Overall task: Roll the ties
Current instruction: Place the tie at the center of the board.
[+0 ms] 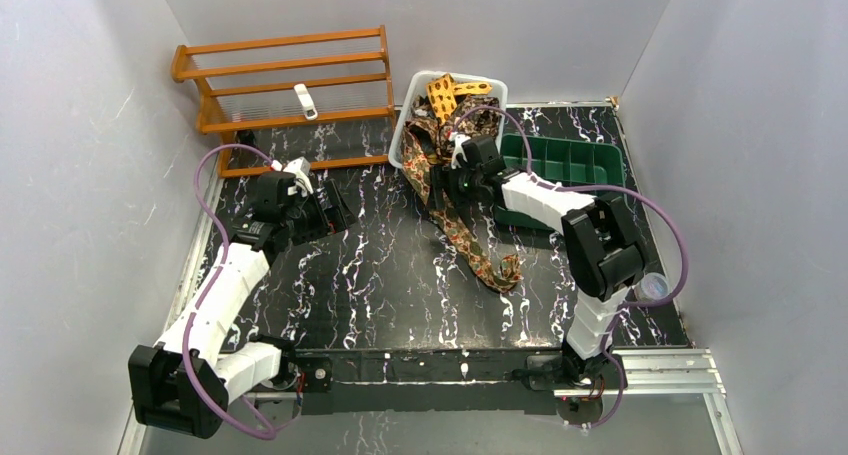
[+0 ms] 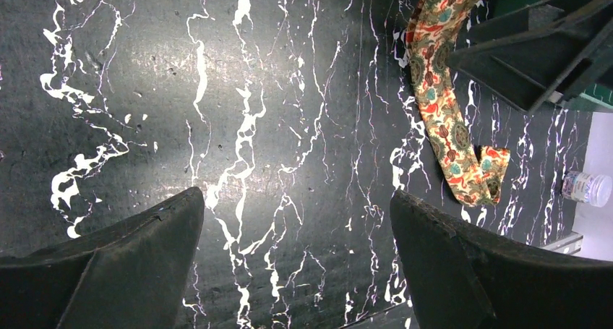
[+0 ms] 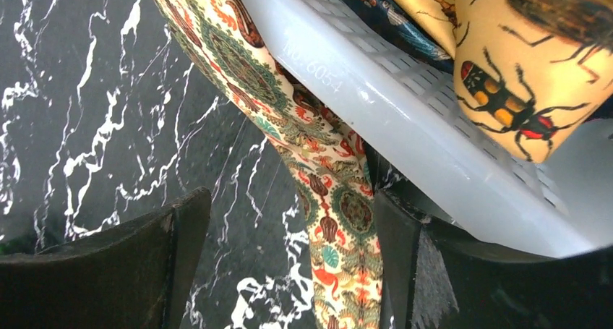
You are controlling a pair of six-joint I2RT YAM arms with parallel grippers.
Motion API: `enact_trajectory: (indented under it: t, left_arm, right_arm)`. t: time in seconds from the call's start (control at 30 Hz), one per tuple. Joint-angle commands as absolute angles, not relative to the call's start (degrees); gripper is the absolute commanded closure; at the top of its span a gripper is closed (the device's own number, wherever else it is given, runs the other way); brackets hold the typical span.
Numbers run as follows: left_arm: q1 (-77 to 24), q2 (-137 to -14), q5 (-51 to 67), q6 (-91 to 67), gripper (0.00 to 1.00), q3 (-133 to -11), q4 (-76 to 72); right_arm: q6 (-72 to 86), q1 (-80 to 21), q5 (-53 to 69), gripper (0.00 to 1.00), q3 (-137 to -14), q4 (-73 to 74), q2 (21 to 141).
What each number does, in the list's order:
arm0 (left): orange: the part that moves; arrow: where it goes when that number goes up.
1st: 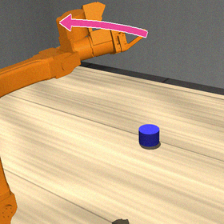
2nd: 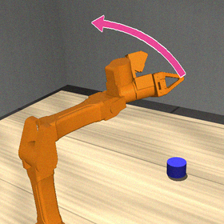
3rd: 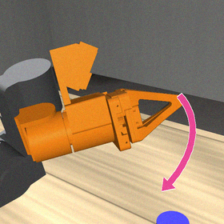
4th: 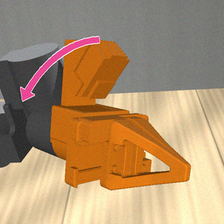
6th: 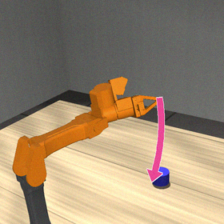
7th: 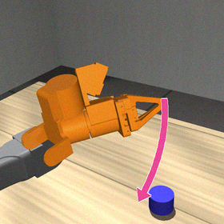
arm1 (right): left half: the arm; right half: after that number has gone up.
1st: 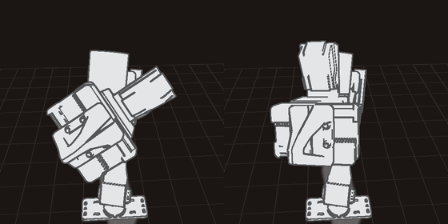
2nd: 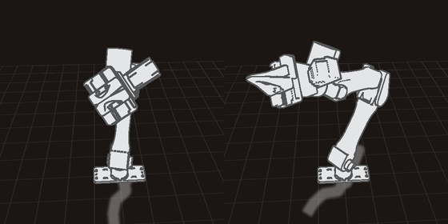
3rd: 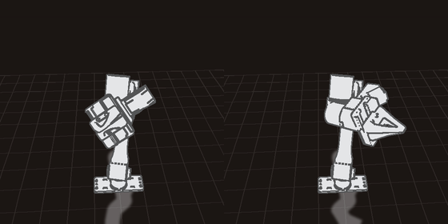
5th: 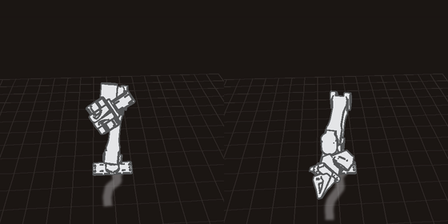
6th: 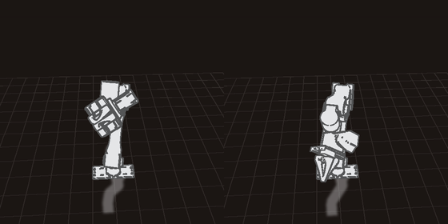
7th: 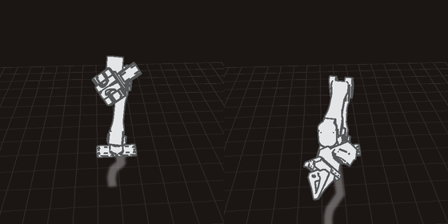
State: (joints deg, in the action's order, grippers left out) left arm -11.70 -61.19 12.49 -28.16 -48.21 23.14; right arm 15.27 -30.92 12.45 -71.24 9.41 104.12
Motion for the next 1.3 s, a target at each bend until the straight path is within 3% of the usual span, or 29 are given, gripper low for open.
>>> enact_trajectory:
  t: [0.0,0.2,0.4,0.57,0.67,0.8,0.9,1.1,1.27]
  left_arm:
    - [-11.6,-59.9,13.2,-28.1,0.02,-47.8,23.8]
    - [-11.6,-60.2,13.4,-28.5,0.02,-47.5,23.3]
    - [-11.6,-59.5,13.5,-28.4,0.02,-47.6,23.4]
    - [-11.6,-59.2,13.4,-28.5,0.02,-47.4,23.5]
    - [-11.6,-59.0,13.1,-28.6,0.02,-47.2,23.5]
    - [-11.6,-59.0,12.8,-28.1,0.02,-47.6,23.9]
    - [-11.6,-58.8,12.1,-28.0,0.02,-47.6,24.3]
    - [-11.6,-58.7,11.6,-27.9,0.02,-47.7,24.3]
    - [-11.6,-59.3,11.8,-27.9,0.02,-48.3,24.4]
  right_arm:
    - [13.8,-32.7,6.8,0.11,-68.9,-2.6,106.1]
    - [11.7,-36.4,-4.8,0.16,-54.7,-22.8,102.8]
    - [9.7,-37.1,-8.3,0.18,-51.2,-27.1,104.8]
    - [7.1,-40.2,-10.6,0.48,-50.8,-26.1,105.5]
    - [6.3,-42.4,-15.5,0.61,-51.5,-23.8,105.0]
    - [7.4,-43.8,-16.8,0.93,-55.7,-15.6,102.5]
    - [9.6,-43.9,-13.7,0.99,-58.6,-8.5,98.7]
    - [13.4,-44.0,-1.3,0.99,-55.7,-5.9,83.3]
    - [15.9,-44.0,0.5,0.99,-58.1,0.5,71.4]
